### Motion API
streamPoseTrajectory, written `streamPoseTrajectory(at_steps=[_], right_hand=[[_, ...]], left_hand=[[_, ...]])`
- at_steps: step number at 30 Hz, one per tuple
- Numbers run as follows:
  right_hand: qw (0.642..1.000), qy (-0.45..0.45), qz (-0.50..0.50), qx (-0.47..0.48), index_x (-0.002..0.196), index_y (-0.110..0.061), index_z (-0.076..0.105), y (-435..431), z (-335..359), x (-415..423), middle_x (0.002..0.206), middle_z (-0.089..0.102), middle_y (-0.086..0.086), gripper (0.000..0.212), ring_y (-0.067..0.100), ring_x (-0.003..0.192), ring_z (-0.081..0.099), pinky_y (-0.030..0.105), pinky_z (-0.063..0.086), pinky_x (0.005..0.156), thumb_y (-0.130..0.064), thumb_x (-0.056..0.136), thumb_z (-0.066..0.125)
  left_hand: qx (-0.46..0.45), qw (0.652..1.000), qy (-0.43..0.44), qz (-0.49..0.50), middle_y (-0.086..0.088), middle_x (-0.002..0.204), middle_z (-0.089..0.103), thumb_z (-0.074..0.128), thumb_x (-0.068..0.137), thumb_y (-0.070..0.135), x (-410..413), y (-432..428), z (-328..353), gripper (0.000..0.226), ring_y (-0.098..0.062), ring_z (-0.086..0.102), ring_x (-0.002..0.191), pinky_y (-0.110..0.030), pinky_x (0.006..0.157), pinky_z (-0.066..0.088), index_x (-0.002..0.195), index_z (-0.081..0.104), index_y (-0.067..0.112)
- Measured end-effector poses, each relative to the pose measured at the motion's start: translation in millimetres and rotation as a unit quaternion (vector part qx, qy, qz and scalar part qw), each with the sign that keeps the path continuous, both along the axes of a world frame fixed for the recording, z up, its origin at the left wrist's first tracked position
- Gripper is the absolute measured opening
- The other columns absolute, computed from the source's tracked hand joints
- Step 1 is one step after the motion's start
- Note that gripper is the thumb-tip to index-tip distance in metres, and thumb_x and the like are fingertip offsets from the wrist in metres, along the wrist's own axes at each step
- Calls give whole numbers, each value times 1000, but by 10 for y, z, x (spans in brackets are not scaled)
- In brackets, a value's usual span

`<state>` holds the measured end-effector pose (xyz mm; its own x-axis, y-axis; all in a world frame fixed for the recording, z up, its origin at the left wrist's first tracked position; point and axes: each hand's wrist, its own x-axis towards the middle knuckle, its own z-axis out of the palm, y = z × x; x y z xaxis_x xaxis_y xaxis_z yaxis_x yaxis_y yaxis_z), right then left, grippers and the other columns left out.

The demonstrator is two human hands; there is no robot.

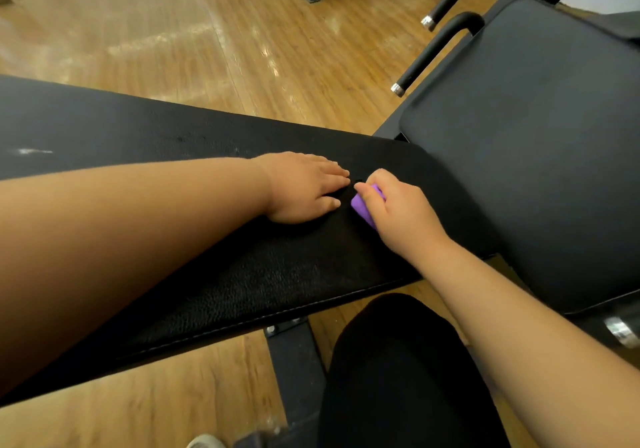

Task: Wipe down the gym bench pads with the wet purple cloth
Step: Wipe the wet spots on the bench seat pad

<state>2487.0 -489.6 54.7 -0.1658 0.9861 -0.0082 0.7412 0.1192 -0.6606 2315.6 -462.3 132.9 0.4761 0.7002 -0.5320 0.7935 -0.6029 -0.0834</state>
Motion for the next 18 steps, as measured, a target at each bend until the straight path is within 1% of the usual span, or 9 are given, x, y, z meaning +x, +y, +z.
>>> streamPoseTrajectory(at_steps=[3, 5, 7, 10, 12, 15, 16, 18], right_hand=[[999, -3, -41, -25, 94, -19, 52, 177, -49, 112, 83, 60, 1, 29, 13, 71, 52, 35, 41, 64, -44, 101, 38], [998, -12, -58, -18, 94, -18, 52, 209, -57, 100, 81, 59, 1, 29, 11, 69, 51, 33, 41, 61, -43, 101, 39], [999, -19, -35, 2, 94, -18, 52, 138, -42, 52, 77, 56, -4, 28, 9, 69, 51, 29, 40, 60, -42, 100, 41], [1000, -9, 19, 13, 95, -21, 53, 44, -44, 66, 78, 55, -8, 25, 7, 71, 52, 28, 40, 61, -42, 100, 42], [1000, -9, 7, -4, 95, -21, 53, 151, -98, 162, 78, 55, -8, 25, 8, 73, 52, 28, 40, 61, -43, 100, 41], [998, -11, -59, -33, 93, -21, 51, 314, -161, 245, 78, 55, -3, 27, 14, 74, 54, 28, 37, 57, -44, 101, 39], [997, -14, -68, -27, 93, -20, 51, 307, -167, 216, 78, 55, -4, 28, 15, 74, 54, 29, 36, 56, -44, 101, 39], [999, -7, -39, 5, 92, -20, 51, 194, -135, 113, 76, 53, -7, 27, 12, 73, 53, 29, 37, 56, -44, 100, 41]], left_hand=[[1, 1000, -4, -12, 8, 162, 9, 23, 104, 41, -3, 1, -19, 55, -10, 3, 149, -35, 121, 8, 155, 13, 23], [2, 1000, -8, -12, 8, 162, 9, 23, 104, 41, -12, 15, -27, 54, -10, 3, 149, -36, 121, 8, 155, 13, 24], [2, 1000, -9, -9, 8, 162, 9, 23, 104, 41, -8, 20, -31, 55, -10, 3, 149, -37, 121, 9, 155, 13, 24], [0, 1000, -8, -8, 9, 162, 9, 23, 104, 42, -10, 24, -37, 55, -9, 2, 149, -36, 121, 9, 155, 12, 24], [0, 1000, -8, -8, 9, 162, 8, 23, 104, 42, -9, 26, -40, 55, -10, 3, 149, -35, 121, 8, 155, 12, 25], [3, 1000, -6, -12, 9, 162, 8, 23, 104, 41, -12, 40, -44, 54, -10, 3, 149, -34, 121, 7, 155, 12, 25], [3, 1000, -6, -11, 9, 162, 8, 23, 104, 41, -17, 48, -48, 54, -10, 3, 149, -34, 121, 8, 155, 12, 25], [2, 1000, -8, -13, 9, 162, 8, 24, 104, 41, -22, 61, -72, 55, -10, 3, 149, -36, 121, 9, 155, 11, 25]])
